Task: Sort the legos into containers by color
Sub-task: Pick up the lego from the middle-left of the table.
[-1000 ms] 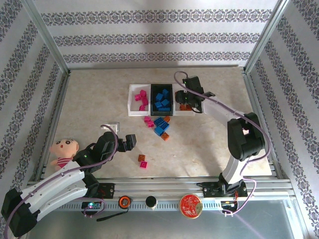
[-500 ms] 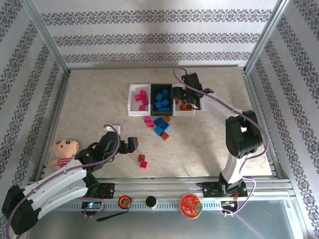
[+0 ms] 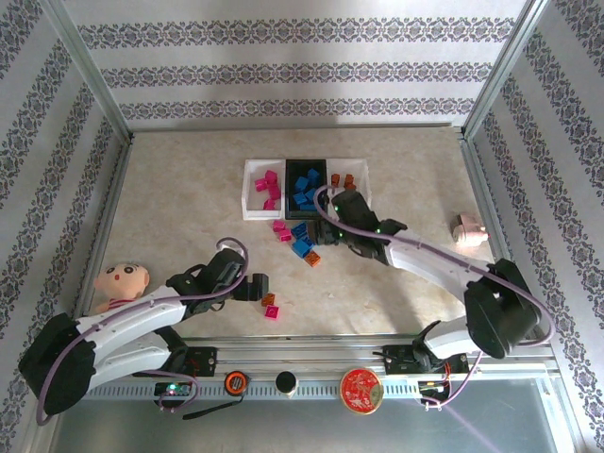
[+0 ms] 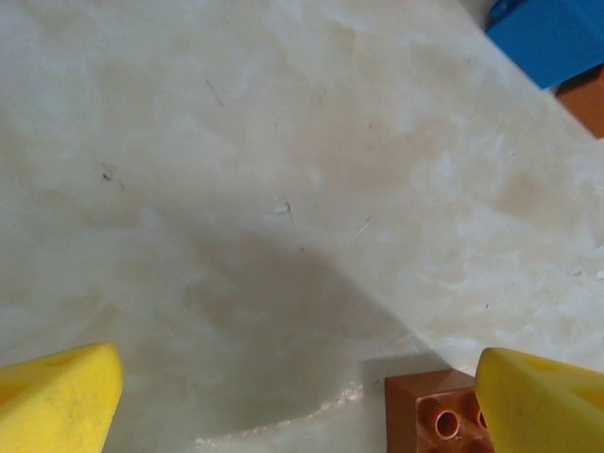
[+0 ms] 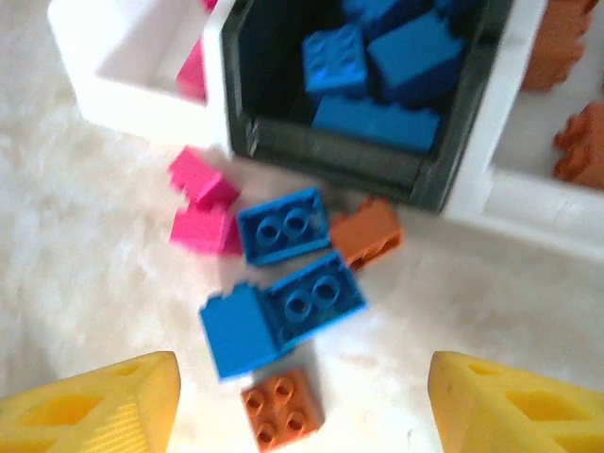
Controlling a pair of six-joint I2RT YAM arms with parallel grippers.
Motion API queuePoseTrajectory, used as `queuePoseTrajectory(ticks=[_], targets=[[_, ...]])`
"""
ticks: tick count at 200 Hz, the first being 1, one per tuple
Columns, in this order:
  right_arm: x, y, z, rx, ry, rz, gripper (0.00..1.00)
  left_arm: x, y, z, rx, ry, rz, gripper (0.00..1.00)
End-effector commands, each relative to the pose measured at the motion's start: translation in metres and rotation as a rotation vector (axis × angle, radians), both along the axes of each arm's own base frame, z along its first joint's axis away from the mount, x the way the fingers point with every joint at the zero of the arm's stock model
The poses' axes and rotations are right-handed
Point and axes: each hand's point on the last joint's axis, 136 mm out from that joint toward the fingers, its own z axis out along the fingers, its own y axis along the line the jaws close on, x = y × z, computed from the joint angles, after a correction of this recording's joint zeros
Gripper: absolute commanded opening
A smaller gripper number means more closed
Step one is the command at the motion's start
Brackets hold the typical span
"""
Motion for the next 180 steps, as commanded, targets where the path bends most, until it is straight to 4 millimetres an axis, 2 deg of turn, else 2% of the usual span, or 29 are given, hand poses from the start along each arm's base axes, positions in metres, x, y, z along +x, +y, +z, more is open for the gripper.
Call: queuePoseTrajectory(ticks=[1,35,75,133,160,180], targets=[[-0.023,-0.012,-0.011,-0.055,-0.007,0.002,0.7,-0.002,-0.013,0.008,-0.018,0.012,-0.029,0.96],[-0.049,-0.023,-0.032,-0.058,0.025,-0.018,0.71,-0.017,-0.023,-0.01,0.031,0.074,-0.075,0.96],[-0.058,-0.028,-0.043,-0.071,0.042,-0.022,0.71,-0.019,-0.032,-0.023,0.073,0.121,-0.092,0.9],[-0.061,-0.028,-0.04,-0.063,0.033,-0.022,0.71,-0.016,-0.033,-0.017,0.079,0.097,-0.088,0.87],[-0.061,-0.029,-0.039,-0.066,0.029,-0.025,0.71,-0.017,-0.046,0.003,0.073,0.026,-0.135,0.88],[-0.061,-0.029,-0.039,-0.064,0.029,-0.027,0.71,-0.016,-0.048,0.01,0.073,0.017,-0.14,0.88]])
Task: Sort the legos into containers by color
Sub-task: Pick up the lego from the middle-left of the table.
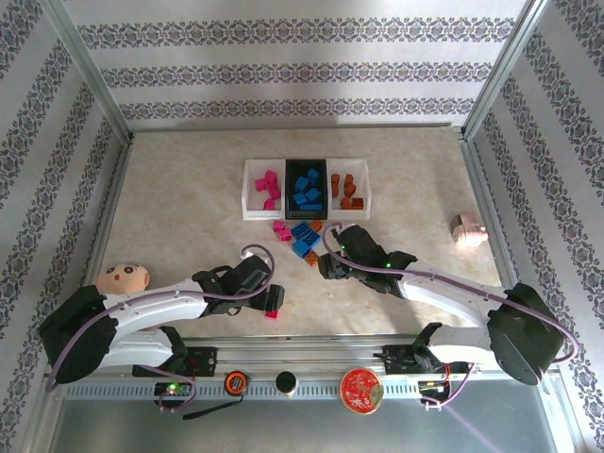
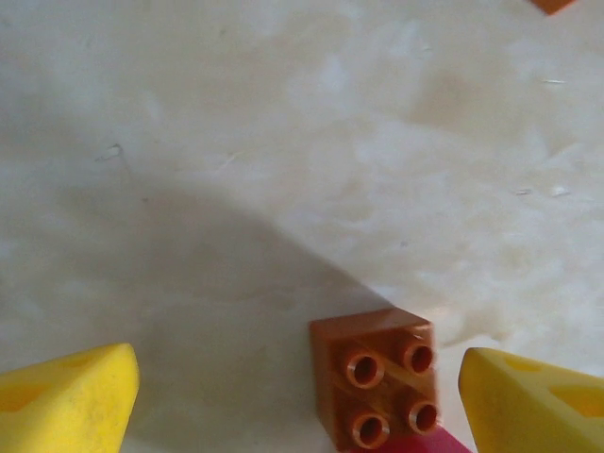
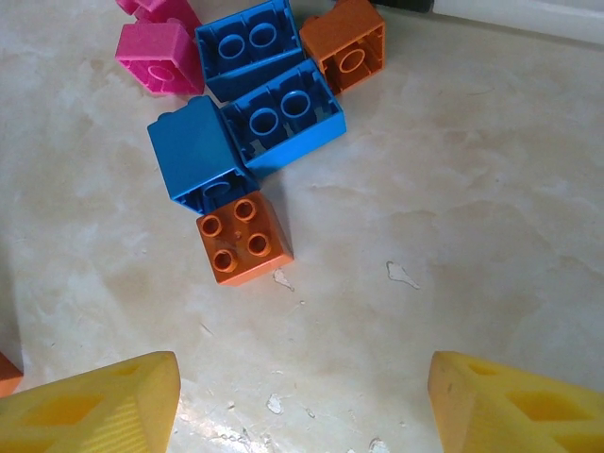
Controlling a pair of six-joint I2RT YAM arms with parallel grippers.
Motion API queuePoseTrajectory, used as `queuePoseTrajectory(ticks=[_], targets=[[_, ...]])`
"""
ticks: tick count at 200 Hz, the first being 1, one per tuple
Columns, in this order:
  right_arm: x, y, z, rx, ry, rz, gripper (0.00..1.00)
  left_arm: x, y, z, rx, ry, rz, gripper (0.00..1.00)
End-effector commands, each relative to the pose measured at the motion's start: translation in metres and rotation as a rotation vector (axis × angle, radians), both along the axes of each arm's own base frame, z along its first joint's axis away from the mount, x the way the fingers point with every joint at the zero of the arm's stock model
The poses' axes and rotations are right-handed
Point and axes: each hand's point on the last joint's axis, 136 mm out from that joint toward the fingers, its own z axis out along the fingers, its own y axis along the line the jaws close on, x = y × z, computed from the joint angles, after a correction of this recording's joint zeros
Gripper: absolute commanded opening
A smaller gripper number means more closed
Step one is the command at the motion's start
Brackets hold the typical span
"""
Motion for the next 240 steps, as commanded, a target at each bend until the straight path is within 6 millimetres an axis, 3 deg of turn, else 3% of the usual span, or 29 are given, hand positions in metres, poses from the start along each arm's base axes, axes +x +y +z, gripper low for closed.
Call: queuePoseTrajectory(ticks=[1,19,75,110,164,203,240], targets=[[-0.002,-0.004,0.0,0.001,-0.009,-0.025,0.71,0.004,-0.002,0.017,0.01,-0.043,-0.004,0.88],[-0.002,-0.004,0.0,0.005,-0.007,-0.029,0.71,0.003,-0.003,0.017,0.016,-0.045,-0.017,0.88],[-0.004,-0.005,0.001,0.013,-0.005,-0.033,0.71,-0.006,-0.012,-0.017,0.087,0.027,-0.077,0.79],[-0.004,-0.007,0.004,0.014,-0.01,-0.038,0.71,-0.007,-0.019,-0.023,0.092,0.038,-0.101,0.64],[-0.003,-0.009,0.0,0.002,-0.005,-0.051,0.71,-0.007,-0.015,-0.022,0.092,0.03,-0.088,0.37],[0.0,-0.014,0.002,-0.007,-0.022,-0.077,0.72,0.005,-0.016,0.0,0.062,-0.036,-0.074,0.3],[0.001,-0.033,0.003,-0.006,-0.048,-0.152,0.71,0.044,-0.028,0.04,-0.016,-0.137,-0.06,0.29]])
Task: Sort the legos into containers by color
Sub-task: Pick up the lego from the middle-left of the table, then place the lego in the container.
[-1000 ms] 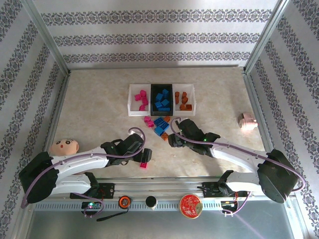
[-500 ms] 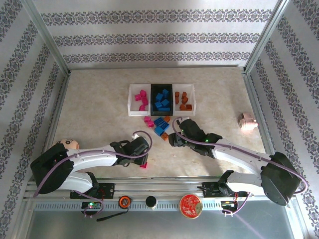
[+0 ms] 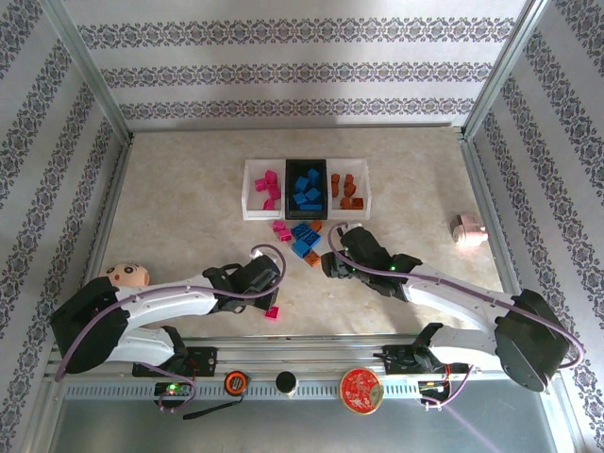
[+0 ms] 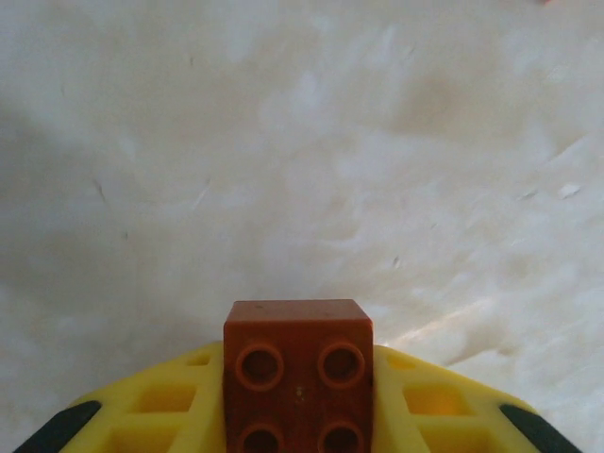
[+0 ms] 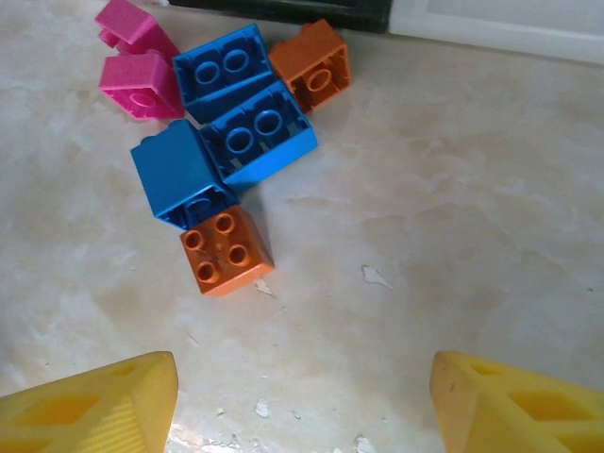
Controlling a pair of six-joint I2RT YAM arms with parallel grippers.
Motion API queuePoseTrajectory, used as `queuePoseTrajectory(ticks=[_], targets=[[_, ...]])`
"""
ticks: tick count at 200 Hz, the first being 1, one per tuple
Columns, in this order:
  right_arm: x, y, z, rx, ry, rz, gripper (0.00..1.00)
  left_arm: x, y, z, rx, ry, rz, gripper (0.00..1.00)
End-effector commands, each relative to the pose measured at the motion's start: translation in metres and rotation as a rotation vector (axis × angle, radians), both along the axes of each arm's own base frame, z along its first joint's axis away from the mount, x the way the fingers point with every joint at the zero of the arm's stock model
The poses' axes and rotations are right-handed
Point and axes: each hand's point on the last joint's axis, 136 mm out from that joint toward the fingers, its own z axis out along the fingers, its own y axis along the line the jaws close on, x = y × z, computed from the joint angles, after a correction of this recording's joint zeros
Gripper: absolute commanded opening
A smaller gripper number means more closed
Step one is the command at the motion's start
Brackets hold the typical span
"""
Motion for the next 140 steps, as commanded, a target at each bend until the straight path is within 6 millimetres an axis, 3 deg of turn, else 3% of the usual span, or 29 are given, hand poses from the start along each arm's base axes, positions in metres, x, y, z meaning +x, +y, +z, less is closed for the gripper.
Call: queuePoseTrajectory(ticks=[1,29,67,114,140], targets=[[0.0,-0.021,-0.002,-0.018,-0.018,-0.084,0.71,0.035,-0.022,0.041,-0.1,-0.108,-0.02,0.29],[-0.004,-0.042,-0.002,0.005,-0.036,-0.154,0.71,0.074,-0.051,0.073,-0.164,-0.178,-0.049,0.28],[-0.013,-0.059,-0.001,0.047,-0.053,-0.199,0.72,0.137,-0.086,0.1,-0.264,-0.221,-0.045,0.27],[-0.024,-0.064,-0.01,0.062,-0.022,-0.207,0.72,0.197,-0.139,0.115,-0.3,-0.262,-0.093,0.27],[-0.027,-0.065,-0.012,0.072,-0.014,-0.209,0.71,0.23,-0.157,0.117,-0.316,-0.284,-0.075,0.28]])
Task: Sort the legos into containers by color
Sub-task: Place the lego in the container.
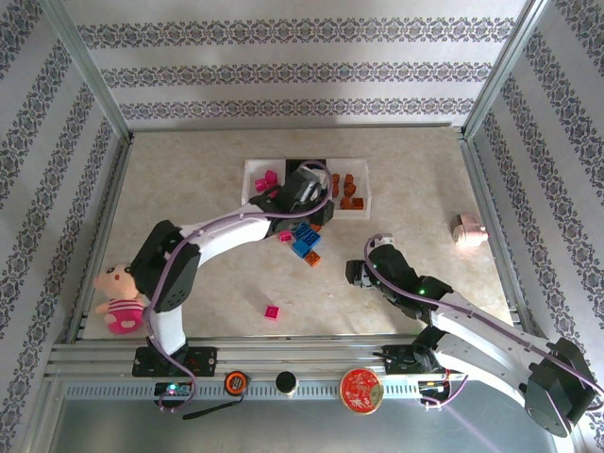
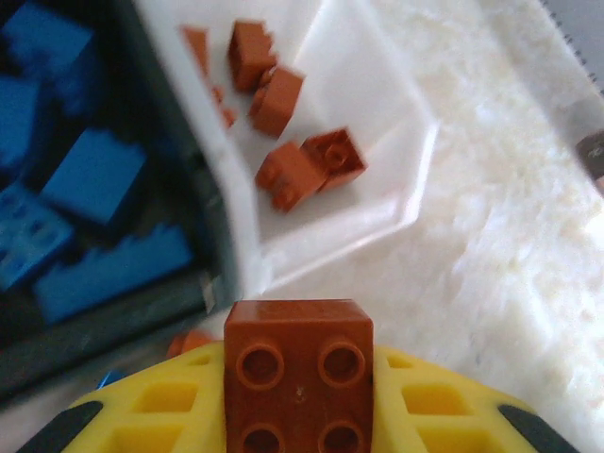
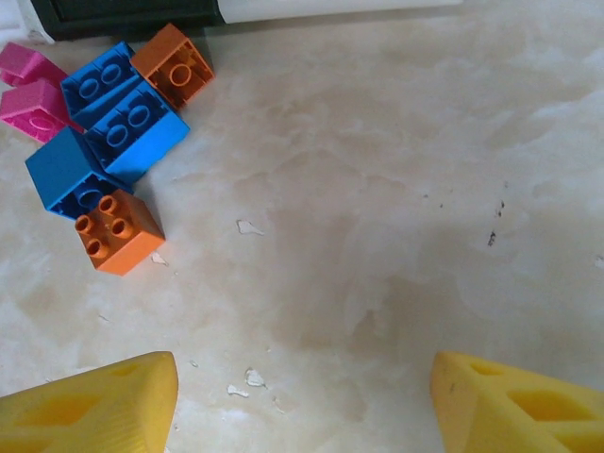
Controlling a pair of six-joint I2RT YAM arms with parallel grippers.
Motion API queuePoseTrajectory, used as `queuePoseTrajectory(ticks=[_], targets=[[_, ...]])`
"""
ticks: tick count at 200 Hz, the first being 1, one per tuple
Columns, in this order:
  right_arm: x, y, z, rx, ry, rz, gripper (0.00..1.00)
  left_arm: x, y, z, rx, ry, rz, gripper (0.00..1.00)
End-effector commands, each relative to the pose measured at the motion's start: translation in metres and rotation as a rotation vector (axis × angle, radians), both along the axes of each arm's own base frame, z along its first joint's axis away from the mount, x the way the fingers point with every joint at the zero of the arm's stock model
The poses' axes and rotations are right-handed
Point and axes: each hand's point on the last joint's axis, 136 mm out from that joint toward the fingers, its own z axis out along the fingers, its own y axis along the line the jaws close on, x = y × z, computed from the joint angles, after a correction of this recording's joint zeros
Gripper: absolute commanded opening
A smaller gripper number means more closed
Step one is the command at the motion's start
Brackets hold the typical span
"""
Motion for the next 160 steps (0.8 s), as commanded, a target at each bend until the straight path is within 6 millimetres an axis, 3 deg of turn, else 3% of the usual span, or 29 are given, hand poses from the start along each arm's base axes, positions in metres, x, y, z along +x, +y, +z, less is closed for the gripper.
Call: queuePoseTrajectory(ticks=[1,50,73,87,124,160], targets=[[-0.005,-0.006,-0.006,0.008,0.02,-0.026,0.72,0.026,-0.016,0.012,-0.028,-0.05,-0.019,0.28],[-0.011,-0.007,-0.007,-0.012,0.029,-0.013,0.72,0.074,-0.033,0.005,-0.068,-0.08,0.054,0.35],[-0.013,-0.005,-0.008,-0.016,0.033,-0.001,0.72,0.09,-0.038,0.011,-0.174,-0.069,0.074,0.52],[-0.013,-0.003,-0.009,-0.017,0.035,0.008,0.72,0.094,-0.042,0.023,-0.222,-0.07,0.068,0.56],[-0.012,0.012,-0.009,0.004,0.034,0.067,0.73,0.084,-0.036,0.071,-0.279,-0.144,0.049,0.74],[-0.007,0.039,-0.003,0.027,0.039,0.173,0.74,0.051,-0.004,0.103,-0.321,-0.228,0.059,0.89]])
